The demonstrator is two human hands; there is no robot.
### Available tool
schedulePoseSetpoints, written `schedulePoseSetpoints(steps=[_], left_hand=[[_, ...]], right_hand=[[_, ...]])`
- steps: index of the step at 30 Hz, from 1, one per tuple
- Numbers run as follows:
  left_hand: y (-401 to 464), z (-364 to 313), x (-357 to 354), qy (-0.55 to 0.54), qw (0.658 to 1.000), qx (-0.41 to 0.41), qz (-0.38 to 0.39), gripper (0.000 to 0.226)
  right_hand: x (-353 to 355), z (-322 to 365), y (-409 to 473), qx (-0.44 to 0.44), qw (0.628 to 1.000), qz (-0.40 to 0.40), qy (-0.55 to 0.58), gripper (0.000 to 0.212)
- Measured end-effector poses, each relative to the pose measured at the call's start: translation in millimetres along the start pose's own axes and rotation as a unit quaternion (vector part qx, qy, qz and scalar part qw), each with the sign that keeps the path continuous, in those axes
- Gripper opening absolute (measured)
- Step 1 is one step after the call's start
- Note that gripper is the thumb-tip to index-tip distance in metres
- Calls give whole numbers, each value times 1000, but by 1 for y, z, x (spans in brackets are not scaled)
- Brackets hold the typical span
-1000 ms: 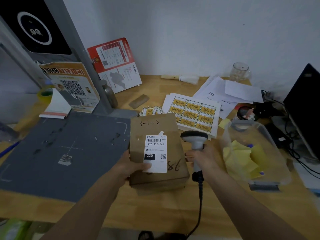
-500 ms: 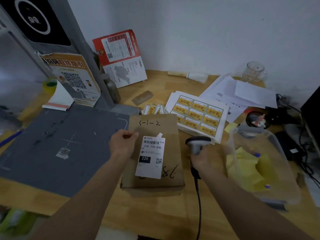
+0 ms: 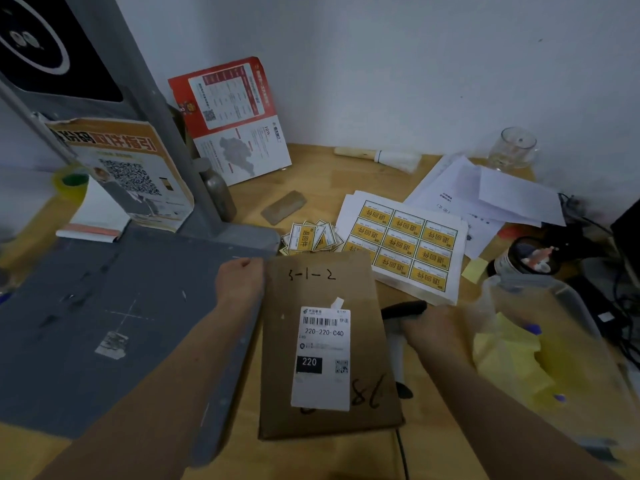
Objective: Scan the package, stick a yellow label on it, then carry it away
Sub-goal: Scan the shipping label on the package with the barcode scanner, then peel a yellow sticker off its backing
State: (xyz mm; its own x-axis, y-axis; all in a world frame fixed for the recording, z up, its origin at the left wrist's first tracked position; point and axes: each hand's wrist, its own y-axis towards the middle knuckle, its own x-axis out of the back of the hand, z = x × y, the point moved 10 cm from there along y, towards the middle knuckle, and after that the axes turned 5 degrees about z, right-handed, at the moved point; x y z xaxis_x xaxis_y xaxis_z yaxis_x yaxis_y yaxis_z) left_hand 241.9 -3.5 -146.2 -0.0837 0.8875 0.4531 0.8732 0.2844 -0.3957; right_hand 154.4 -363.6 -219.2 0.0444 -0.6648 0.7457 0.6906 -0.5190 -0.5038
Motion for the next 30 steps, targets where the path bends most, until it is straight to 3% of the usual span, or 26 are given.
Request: schedulePoseSetpoints(steps=[4,7,9,11,14,18,21,26,30], left_hand=[[43,-2,-11,6,999,26,44,40],[67,-2,-23,-24,996,52,75,36],[80,-2,-29,-55,992,63,91,33],[93,0,-33,-71,990,61,103,31],[111,6,-35,-71,989,50,116,25],[131,12,-34,-64,990,40,117,17],[142,19,-35,-75,989,45,120,7],[153,32,-40,-75,986,61,132,14],[157,39,-49,-69,983,74,156,13]], right_hand=[[46,50,18,48,979,-157,120,29],[42,134,26,158,976,-90,117,25],[18,187,29,227,972,-9,63,12],[-11,221,37,252,966,48,21,13],[-53,250,53,233,966,111,-14,29],[-109,258,86,169,966,176,-86,22],[-129,258,104,138,966,181,-120,30],[-141,263,117,119,967,161,-159,27],[-142,265,116,121,959,126,-223,83]])
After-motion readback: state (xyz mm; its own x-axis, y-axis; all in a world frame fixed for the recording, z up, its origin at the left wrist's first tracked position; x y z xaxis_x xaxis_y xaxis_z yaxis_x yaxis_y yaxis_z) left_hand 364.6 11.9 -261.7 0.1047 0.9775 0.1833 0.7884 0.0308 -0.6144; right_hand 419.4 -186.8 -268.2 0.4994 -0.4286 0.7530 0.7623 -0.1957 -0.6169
